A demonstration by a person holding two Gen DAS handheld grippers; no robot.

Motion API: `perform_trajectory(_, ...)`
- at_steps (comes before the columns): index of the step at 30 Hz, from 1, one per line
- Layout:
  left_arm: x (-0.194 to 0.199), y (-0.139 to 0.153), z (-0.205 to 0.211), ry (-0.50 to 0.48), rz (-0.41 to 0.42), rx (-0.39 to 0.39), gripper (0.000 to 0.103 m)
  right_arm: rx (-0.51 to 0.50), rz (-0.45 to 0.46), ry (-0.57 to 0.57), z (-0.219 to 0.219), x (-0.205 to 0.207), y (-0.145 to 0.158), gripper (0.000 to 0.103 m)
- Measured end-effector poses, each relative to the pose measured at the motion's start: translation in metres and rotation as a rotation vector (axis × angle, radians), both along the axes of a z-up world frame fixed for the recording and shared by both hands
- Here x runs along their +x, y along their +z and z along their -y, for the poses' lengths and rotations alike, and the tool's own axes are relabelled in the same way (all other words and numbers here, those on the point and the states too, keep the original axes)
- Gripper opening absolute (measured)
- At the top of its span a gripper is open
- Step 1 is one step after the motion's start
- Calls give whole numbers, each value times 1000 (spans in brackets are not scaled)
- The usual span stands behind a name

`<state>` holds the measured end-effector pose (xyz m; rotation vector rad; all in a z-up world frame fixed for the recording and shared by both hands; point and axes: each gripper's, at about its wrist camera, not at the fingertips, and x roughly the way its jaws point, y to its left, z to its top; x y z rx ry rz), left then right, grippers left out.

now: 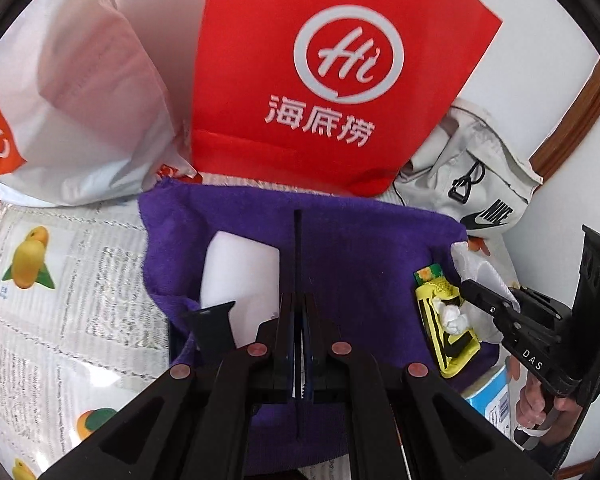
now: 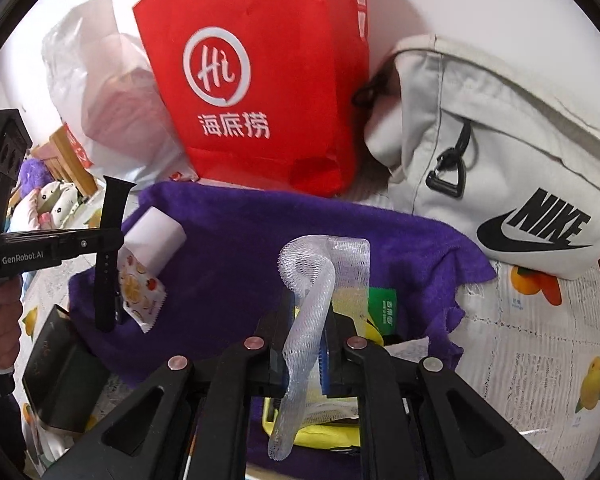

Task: Organize soft objects
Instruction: 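Place the mesh bag on the towel with the right gripper while the left drops the strap bundle there, then move the left gripper back toward the green tin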

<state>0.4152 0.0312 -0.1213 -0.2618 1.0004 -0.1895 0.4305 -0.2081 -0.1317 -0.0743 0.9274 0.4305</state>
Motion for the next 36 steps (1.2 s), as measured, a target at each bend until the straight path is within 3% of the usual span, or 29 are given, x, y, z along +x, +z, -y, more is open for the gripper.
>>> perform_trajectory(4,4,-7,4,0,-20,7,4,11,-1,-3,3,3,-2,17)
perform_trajectory(6,5,-9,5,8,-26,19,4,-2,2,5,2,2,-2,27)
perform_trajectory(8,5,-9,6,6,-29,25,5,-23,21,5,1,-1,-1,49)
perform_trajectory(9,4,-8,7,8,-31,30,10,-32,31,3,1,-2,0,50)
perform_trajectory(10,4,-8,8,5,-30,39,24,-38,45,0,1,-5,2,50)
perform_trajectory(11,2,-6,9,9,-22,60,32,-35,49,4,2,-6,3,53)
perform_trajectory(12,0,-4,9,16,-15,75,38,-34,48,7,2,-9,5,55)
perform_trajectory(13,-1,-3,9,20,-11,82,38,-36,51,-1,3,-11,7,58)
perform_trajectory(22,-49,27,-14,71,25,81,38,13,115,-42,13,-57,37,59)
perform_trajectory(26,-86,41,-20,77,57,112,38,-1,130,-10,5,-96,47,60)
perform_trajectory(29,-116,49,-27,64,64,76,38,-11,126,13,-7,-128,51,65)
perform_trajectory(33,-156,54,-35,77,61,109,39,26,96,56,-20,-172,51,67)
perform_trajectory(36,-185,53,-43,96,58,117,41,49,79,99,-31,-208,45,74)
